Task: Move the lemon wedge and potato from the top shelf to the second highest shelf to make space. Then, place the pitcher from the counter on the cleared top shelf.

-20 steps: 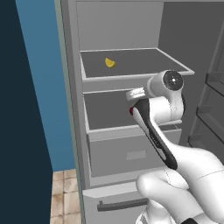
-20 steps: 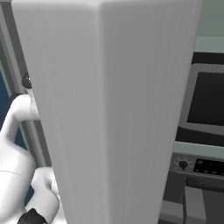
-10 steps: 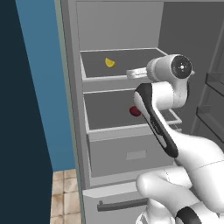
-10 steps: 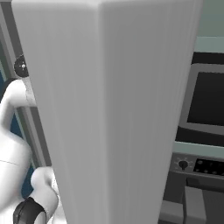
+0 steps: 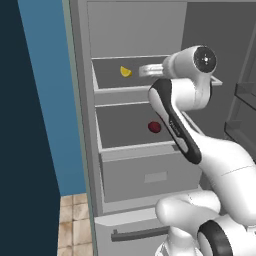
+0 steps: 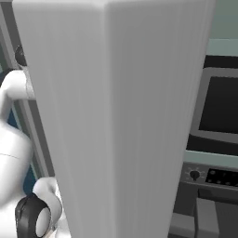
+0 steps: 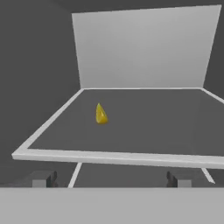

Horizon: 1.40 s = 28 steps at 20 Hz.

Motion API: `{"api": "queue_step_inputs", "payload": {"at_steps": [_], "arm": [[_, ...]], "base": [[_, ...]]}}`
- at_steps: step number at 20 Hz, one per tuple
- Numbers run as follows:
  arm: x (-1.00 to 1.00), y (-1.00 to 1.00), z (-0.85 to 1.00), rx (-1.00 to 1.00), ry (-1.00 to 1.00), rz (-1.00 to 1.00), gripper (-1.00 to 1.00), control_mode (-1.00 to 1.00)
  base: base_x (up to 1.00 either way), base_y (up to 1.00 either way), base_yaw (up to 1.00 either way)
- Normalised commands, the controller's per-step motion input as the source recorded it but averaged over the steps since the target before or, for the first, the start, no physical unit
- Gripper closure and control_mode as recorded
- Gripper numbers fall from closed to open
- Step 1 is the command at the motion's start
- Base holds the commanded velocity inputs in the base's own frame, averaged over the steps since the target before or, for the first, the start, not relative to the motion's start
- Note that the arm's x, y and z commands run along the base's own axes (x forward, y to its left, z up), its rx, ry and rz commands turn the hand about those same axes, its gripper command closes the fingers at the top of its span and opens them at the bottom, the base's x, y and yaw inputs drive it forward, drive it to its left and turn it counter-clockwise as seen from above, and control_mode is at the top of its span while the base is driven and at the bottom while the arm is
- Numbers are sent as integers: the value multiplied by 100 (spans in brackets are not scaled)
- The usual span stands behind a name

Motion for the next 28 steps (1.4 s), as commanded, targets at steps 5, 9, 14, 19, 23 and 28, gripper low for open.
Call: {"api": "queue_step_inputs", "payload": {"at_steps": [5, 9, 14, 19, 23, 28], "arm": [[45, 18, -15, 0, 11, 12, -100, -100], [46, 5, -10, 0, 14, 8, -100, -100], [46, 0, -3, 0, 17, 0, -100, -100], [40, 4, -9, 0, 7, 0, -100, -100], [35, 14, -14, 0, 0, 0, -100, -100], [35, 16, -19, 0, 0, 0, -100, -100]], "base": [[0, 0, 0], [0, 0, 0], [0, 0, 0], [0, 0, 0], [0, 0, 0], [0, 0, 0]]}}
